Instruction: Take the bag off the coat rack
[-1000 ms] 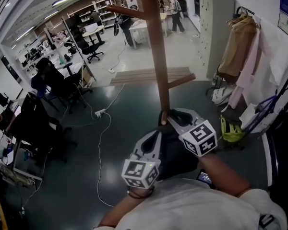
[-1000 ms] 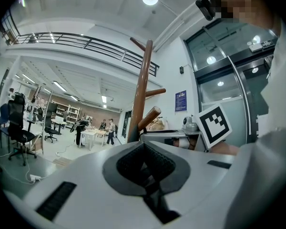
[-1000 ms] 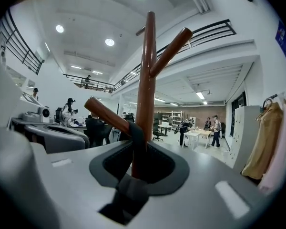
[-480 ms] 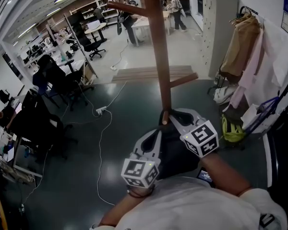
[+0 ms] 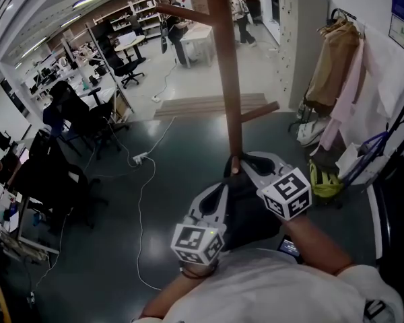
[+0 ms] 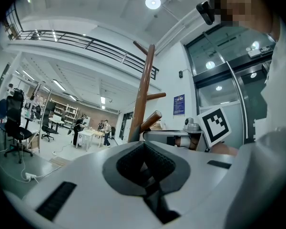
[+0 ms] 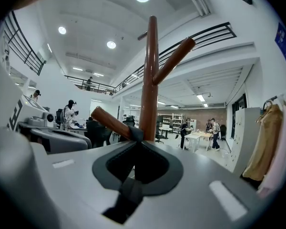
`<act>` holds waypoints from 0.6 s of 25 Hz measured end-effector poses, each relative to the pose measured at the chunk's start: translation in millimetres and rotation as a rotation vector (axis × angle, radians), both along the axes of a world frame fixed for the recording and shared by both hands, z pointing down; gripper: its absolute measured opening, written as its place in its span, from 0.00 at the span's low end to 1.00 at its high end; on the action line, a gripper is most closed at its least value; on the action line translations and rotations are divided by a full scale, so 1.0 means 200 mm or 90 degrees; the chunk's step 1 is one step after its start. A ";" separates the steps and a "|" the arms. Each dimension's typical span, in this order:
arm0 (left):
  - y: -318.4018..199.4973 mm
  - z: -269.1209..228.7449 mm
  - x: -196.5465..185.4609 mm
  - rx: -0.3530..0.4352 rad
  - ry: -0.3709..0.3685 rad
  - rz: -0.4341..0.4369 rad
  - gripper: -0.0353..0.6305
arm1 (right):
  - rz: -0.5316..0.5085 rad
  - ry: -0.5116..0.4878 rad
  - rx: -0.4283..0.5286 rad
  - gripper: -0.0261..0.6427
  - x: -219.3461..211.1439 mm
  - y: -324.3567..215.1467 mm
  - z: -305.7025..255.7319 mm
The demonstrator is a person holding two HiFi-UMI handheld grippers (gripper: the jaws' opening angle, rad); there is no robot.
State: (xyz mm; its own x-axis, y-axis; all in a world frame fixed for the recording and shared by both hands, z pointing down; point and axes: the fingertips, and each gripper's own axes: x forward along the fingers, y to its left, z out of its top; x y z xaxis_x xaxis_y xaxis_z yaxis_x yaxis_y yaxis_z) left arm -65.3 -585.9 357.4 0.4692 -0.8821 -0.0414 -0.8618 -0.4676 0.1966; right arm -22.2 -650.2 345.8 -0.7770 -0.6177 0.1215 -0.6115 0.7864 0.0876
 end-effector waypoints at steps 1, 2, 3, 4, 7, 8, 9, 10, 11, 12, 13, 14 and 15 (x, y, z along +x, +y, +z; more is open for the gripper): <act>0.01 -0.01 -0.01 0.003 -0.001 0.002 0.06 | 0.002 -0.004 0.003 0.08 0.00 0.01 -0.01; 0.02 -0.02 -0.01 0.006 -0.001 0.004 0.06 | 0.005 -0.007 0.006 0.08 -0.01 0.02 -0.03; 0.04 -0.02 -0.02 0.009 -0.002 0.007 0.06 | 0.009 -0.010 0.011 0.08 -0.01 0.04 -0.05; 0.05 -0.03 -0.02 0.012 -0.002 0.009 0.06 | 0.013 -0.012 0.015 0.08 -0.01 0.05 -0.06; 0.10 -0.04 -0.03 0.020 -0.006 0.018 0.06 | 0.026 -0.022 0.022 0.08 0.00 0.09 -0.09; 0.11 -0.05 -0.04 0.021 -0.008 0.020 0.06 | 0.029 -0.025 0.024 0.08 0.00 0.10 -0.10; 0.13 -0.05 -0.06 0.022 -0.008 0.021 0.06 | 0.031 -0.028 0.025 0.08 0.00 0.12 -0.11; 0.14 -0.05 -0.07 0.022 -0.007 0.023 0.06 | 0.034 -0.029 0.028 0.08 -0.01 0.14 -0.13; 0.16 -0.05 -0.08 0.023 -0.006 0.024 0.06 | 0.037 -0.030 0.031 0.08 -0.02 0.16 -0.14; 0.18 -0.06 -0.10 0.023 -0.005 0.026 0.06 | 0.041 -0.031 0.033 0.08 -0.02 0.18 -0.15; 0.20 -0.06 -0.11 0.024 -0.004 0.029 0.06 | 0.046 -0.032 0.035 0.08 -0.02 0.20 -0.15; 0.22 -0.06 -0.12 0.023 -0.004 0.032 0.06 | 0.051 -0.033 0.037 0.08 -0.03 0.22 -0.16; 0.24 -0.06 -0.13 0.023 -0.003 0.035 0.06 | 0.057 -0.035 0.038 0.08 -0.03 0.24 -0.17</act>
State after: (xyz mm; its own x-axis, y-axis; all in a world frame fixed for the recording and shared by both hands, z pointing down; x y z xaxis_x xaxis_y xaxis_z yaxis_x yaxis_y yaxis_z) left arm -92.1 -538.5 346.2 0.5166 -0.8533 -0.0706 -0.8358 -0.5205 0.1746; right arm -27.6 -602.9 311.3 -0.7226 -0.6900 0.0416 -0.6844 0.7226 0.0976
